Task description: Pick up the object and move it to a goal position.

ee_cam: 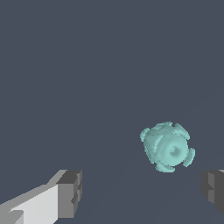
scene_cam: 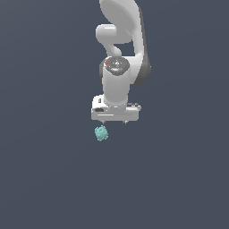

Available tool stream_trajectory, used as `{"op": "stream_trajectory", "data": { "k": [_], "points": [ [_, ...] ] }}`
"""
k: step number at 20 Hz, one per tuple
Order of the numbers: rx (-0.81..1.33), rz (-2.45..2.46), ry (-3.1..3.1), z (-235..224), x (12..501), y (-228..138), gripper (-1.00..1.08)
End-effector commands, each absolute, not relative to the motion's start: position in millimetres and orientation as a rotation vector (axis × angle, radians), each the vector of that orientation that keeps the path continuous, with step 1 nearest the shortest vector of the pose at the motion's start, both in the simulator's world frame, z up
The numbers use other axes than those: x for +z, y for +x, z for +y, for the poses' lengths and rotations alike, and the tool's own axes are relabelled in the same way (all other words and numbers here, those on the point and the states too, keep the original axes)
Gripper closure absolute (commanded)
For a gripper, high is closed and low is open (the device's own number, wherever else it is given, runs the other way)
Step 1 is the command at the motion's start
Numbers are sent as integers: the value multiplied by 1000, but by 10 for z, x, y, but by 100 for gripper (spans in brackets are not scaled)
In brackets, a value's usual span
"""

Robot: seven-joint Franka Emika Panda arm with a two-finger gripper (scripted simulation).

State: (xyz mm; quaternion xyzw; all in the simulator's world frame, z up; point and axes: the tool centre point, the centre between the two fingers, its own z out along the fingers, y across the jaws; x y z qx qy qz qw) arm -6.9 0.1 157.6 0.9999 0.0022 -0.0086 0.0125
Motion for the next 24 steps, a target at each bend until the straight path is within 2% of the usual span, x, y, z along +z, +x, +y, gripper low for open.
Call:
{"op": "stream_trajectory", "data": {
  "k": [1, 10, 24],
  "points": [
    [-27, 7, 3116, 1, 1576, -69, -92],
    [5, -30, 3109, -205, 1787, -5, -92],
    [1, 65, 3112, -291, 1635, -24, -92]
  ]
}}
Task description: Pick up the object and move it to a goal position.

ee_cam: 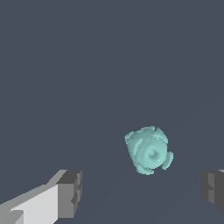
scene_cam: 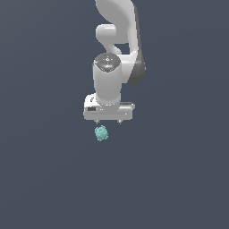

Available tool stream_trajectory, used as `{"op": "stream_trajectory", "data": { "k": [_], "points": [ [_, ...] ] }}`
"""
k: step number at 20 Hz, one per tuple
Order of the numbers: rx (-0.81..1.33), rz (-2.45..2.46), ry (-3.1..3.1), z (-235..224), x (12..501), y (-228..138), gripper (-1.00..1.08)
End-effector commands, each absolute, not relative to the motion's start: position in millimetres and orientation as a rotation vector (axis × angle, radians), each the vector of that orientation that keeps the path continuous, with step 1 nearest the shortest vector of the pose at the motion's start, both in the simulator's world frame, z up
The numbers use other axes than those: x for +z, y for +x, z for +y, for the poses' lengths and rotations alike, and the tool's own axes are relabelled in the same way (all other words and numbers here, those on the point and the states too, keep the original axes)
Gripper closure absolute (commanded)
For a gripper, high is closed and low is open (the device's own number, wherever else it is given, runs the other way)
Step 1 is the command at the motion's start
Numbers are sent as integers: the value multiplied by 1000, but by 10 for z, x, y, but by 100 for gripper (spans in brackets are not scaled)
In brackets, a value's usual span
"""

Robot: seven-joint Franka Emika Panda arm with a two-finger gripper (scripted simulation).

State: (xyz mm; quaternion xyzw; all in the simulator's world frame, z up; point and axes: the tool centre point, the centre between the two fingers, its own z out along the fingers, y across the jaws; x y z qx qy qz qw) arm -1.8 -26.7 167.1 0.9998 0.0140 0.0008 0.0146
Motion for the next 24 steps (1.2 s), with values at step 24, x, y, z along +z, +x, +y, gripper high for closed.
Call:
{"op": "stream_trajectory", "data": {
  "k": [24],
  "points": [
    [0, 553, 3092, -726, 907, -192, -92]
  ]
}}
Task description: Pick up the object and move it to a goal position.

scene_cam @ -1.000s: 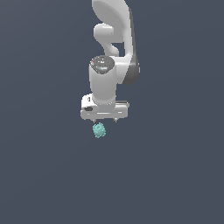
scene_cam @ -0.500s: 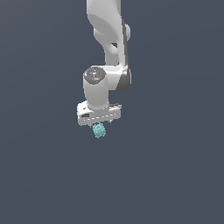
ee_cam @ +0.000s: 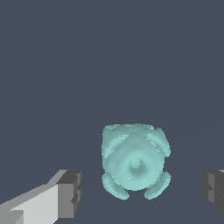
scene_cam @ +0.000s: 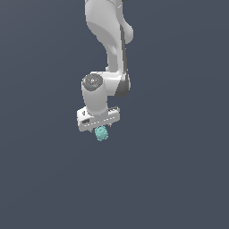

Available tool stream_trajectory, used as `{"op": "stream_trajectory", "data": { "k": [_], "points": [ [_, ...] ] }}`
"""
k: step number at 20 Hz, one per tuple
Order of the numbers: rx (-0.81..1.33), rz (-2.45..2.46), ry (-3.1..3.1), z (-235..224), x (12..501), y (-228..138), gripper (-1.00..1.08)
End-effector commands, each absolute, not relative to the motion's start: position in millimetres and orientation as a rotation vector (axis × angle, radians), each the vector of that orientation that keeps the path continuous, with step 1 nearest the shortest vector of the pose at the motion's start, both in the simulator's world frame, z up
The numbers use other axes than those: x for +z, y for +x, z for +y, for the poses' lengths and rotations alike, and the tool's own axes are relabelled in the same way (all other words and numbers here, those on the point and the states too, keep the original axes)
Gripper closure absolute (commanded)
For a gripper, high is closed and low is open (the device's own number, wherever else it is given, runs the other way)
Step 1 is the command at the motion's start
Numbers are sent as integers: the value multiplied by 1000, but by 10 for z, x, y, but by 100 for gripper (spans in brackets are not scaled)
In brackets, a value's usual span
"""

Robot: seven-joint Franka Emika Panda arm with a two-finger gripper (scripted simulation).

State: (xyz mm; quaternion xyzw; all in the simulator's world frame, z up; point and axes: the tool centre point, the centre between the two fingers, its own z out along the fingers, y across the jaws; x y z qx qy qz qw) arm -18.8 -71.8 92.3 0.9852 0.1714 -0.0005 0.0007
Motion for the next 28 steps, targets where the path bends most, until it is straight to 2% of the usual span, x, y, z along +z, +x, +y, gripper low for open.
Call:
{"op": "stream_trajectory", "data": {
  "k": [1, 8, 22, 23, 28],
  "points": [
    [0, 557, 3092, -729, 901, -194, -92],
    [-1, 554, 3092, -733, 846, -197, -92],
    [0, 560, 3091, -734, 395, -198, -92],
    [0, 560, 3091, -734, 395, -198, 108],
    [0, 560, 3091, -734, 395, -198, 108]
  ]
}}
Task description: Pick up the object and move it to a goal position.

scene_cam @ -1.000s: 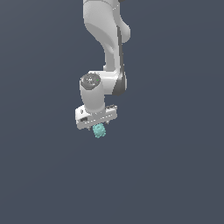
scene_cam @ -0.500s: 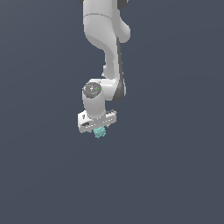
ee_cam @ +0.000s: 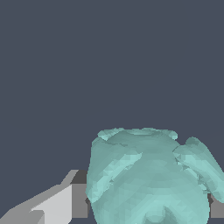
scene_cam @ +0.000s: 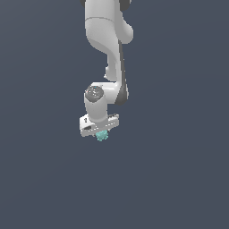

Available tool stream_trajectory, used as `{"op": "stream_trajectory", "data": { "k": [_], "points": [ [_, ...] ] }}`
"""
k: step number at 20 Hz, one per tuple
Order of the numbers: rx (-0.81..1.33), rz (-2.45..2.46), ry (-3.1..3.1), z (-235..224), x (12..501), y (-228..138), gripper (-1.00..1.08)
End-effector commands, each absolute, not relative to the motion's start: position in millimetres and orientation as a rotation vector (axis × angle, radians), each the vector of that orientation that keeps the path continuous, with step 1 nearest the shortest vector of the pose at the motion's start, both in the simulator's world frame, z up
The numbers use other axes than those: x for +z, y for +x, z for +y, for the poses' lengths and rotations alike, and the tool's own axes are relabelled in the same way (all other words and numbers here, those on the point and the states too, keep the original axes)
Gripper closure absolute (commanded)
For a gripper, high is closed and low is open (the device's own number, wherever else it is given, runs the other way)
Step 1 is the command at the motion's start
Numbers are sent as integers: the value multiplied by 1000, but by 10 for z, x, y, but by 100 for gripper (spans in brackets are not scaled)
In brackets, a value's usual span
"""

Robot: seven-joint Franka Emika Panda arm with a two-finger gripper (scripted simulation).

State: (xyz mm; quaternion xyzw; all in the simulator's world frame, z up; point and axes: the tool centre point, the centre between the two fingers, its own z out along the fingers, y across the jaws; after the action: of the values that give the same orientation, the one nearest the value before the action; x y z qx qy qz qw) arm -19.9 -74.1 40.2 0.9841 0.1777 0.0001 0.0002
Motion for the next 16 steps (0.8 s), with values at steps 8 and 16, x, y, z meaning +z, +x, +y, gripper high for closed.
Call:
{"op": "stream_trajectory", "data": {
  "k": [8, 16],
  "points": [
    [1, 559, 3091, -753, 430, -193, 108],
    [1, 559, 3091, -944, 782, -136, 108]
  ]
}}
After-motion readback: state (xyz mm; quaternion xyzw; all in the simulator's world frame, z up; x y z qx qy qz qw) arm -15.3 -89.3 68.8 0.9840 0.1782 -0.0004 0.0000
